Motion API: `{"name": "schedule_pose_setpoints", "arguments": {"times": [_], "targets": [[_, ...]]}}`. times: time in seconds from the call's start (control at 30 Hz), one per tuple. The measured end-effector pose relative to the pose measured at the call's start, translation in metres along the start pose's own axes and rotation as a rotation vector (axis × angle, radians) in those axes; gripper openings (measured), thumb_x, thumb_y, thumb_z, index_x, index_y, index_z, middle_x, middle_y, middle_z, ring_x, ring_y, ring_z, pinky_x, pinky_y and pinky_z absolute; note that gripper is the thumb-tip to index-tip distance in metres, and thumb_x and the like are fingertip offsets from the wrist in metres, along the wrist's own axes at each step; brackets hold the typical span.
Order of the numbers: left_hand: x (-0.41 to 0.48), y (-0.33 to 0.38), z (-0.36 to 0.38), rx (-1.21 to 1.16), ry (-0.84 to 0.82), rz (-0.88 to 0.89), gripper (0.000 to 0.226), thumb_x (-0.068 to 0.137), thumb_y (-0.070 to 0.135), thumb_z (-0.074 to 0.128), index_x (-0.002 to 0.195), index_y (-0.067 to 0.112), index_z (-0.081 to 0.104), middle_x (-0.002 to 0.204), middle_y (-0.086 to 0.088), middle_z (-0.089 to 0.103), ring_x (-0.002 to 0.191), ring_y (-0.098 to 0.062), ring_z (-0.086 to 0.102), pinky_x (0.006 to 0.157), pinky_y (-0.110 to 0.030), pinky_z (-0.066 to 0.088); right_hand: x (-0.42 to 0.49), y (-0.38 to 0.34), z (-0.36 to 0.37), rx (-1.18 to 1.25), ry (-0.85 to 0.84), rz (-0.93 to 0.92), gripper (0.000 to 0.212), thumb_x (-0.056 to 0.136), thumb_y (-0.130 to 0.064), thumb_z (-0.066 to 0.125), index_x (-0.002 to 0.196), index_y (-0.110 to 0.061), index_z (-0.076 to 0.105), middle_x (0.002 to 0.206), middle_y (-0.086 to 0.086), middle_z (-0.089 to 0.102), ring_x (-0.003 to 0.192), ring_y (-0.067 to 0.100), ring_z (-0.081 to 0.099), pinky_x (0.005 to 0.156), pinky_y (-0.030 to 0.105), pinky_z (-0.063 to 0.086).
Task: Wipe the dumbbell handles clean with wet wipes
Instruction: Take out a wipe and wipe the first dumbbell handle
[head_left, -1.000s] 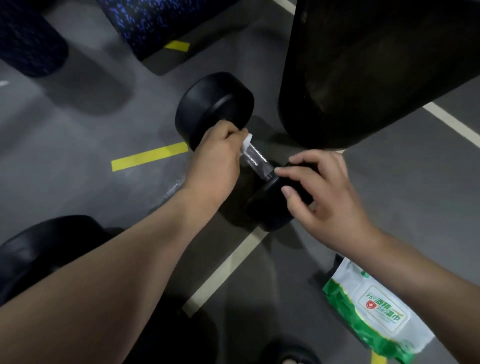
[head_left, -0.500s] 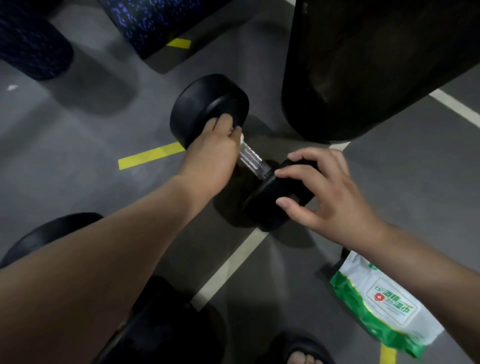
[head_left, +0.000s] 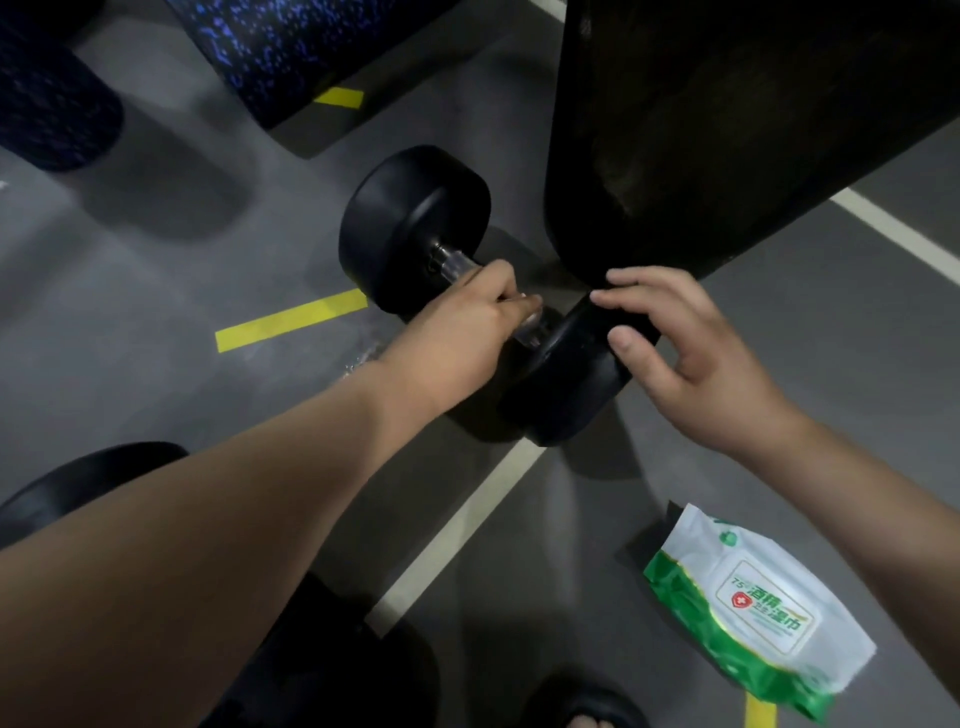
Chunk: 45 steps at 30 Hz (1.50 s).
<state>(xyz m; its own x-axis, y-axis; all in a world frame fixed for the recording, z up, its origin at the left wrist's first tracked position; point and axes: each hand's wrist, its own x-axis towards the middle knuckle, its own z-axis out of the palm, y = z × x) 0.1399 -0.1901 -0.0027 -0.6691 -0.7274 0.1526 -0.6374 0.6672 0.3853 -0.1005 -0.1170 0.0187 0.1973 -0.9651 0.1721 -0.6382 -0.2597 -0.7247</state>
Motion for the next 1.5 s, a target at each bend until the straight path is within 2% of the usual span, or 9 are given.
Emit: {"name": "schedule_pose_setpoints", "arguments": {"times": [0.17, 0.33, 0.5, 0.73, 0.93, 1.1, 1.3, 1.4, 1.5], "targets": [[0.013, 0.004, 0.003, -0.035, 0.017, -0.023, 0.018, 0.094, 0.004, 0.066, 0.112, 0.009, 0.065, 0.095, -0.004, 0.049, 0.091, -0.026, 0.055, 0.072, -0.043, 0.055, -0.003, -0.006, 0.006, -0.045, 0.237, 0.132, 0.028, 0.102, -0.013, 0.053, 0.125, -0.013, 0.069, 0.122, 0.003, 0.054, 0.109, 0.007, 0.056, 0.089, 0.015, 0.044], [0.036, 0.005, -0.012, 0.231, -0.115, -0.141, 0.025, 0.097, 0.007, 0.055, 0.121, 0.006, 0.063, 0.12, -0.014, 0.047, 0.109, -0.033, 0.048, 0.077, -0.043, 0.049, -0.005, -0.003, 0.006, -0.056, 0.255, 0.163, 0.038, 0.099, -0.037, 0.058, 0.131, -0.017, 0.065, 0.126, -0.003, 0.055, 0.118, 0.0, 0.053, 0.102, 0.013, 0.038], [0.047, 0.003, -0.022, 0.498, -0.159, -0.3, 0.029, 0.089, 0.0, 0.053, 0.117, 0.0, 0.061, 0.137, -0.019, 0.041, 0.116, -0.038, 0.047, 0.072, -0.041, 0.047, -0.004, 0.003, 0.004, -0.069, 0.259, 0.125, 0.039, 0.101, -0.036, 0.057, 0.131, -0.014, 0.065, 0.125, -0.005, 0.053, 0.118, -0.002, 0.051, 0.102, 0.013, 0.037], [0.048, 0.009, -0.008, 0.407, -0.218, 0.129, 0.023, 0.091, 0.007, 0.056, 0.108, 0.008, 0.072, 0.11, -0.011, 0.058, 0.104, -0.034, 0.053, 0.082, -0.037, 0.046, -0.009, 0.002, 0.01, -0.076, 0.247, 0.117, 0.041, 0.101, -0.037, 0.055, 0.134, -0.014, 0.063, 0.129, 0.002, 0.053, 0.123, 0.009, 0.052, 0.104, 0.018, 0.04], [0.07, 0.005, -0.029, 0.712, -0.393, -0.154, 0.026, 0.093, 0.007, 0.053, 0.116, 0.005, 0.066, 0.12, -0.017, 0.056, 0.121, -0.039, 0.042, 0.076, -0.038, 0.036, -0.007, 0.004, 0.006, -0.064, 0.21, 0.127, 0.042, 0.101, -0.04, 0.055, 0.135, -0.018, 0.061, 0.131, -0.001, 0.052, 0.124, 0.008, 0.051, 0.103, 0.02, 0.042], [0.065, 0.012, -0.026, 0.469, -0.435, -0.075, 0.032, 0.093, 0.003, 0.047, 0.12, 0.01, 0.064, 0.124, -0.012, 0.055, 0.123, -0.035, 0.044, 0.099, -0.037, 0.043, -0.007, 0.005, 0.006, -0.051, 0.209, 0.13, 0.043, 0.1, -0.041, 0.055, 0.135, -0.016, 0.062, 0.13, 0.0, 0.052, 0.124, 0.01, 0.052, 0.103, 0.027, 0.045], [0.032, 0.012, -0.009, 0.228, -0.147, 0.179, 0.016, 0.082, -0.002, 0.059, 0.093, 0.001, 0.07, 0.094, -0.014, 0.057, 0.088, -0.034, 0.055, 0.073, -0.04, 0.047, -0.003, 0.004, -0.001, -0.073, 0.169, 0.119, 0.045, 0.099, -0.044, 0.055, 0.134, -0.017, 0.062, 0.129, -0.001, 0.052, 0.122, 0.009, 0.053, 0.104, 0.02, 0.04], [0.011, -0.001, -0.003, 0.309, -0.01, 0.054, 0.026, 0.087, 0.003, 0.064, 0.112, 0.001, 0.068, 0.103, -0.016, 0.06, 0.097, -0.036, 0.057, 0.077, -0.038, 0.05, -0.003, 0.001, -0.001, -0.079, 0.169, 0.145, 0.043, 0.1, -0.043, 0.055, 0.134, -0.017, 0.062, 0.129, -0.001, 0.052, 0.121, 0.008, 0.053, 0.103, 0.014, 0.038], [0.001, 0.003, -0.007, 0.023, -0.002, -0.321, 0.025, 0.092, 0.009, 0.055, 0.11, 0.012, 0.071, 0.108, -0.013, 0.058, 0.1, -0.028, 0.055, 0.089, -0.033, 0.049, -0.002, -0.005, -0.004, -0.114, 0.144, 0.173, 0.043, 0.099, -0.042, 0.056, 0.134, -0.017, 0.063, 0.128, -0.002, 0.053, 0.111, 0.011, 0.057, 0.095, 0.009, 0.039]]}}
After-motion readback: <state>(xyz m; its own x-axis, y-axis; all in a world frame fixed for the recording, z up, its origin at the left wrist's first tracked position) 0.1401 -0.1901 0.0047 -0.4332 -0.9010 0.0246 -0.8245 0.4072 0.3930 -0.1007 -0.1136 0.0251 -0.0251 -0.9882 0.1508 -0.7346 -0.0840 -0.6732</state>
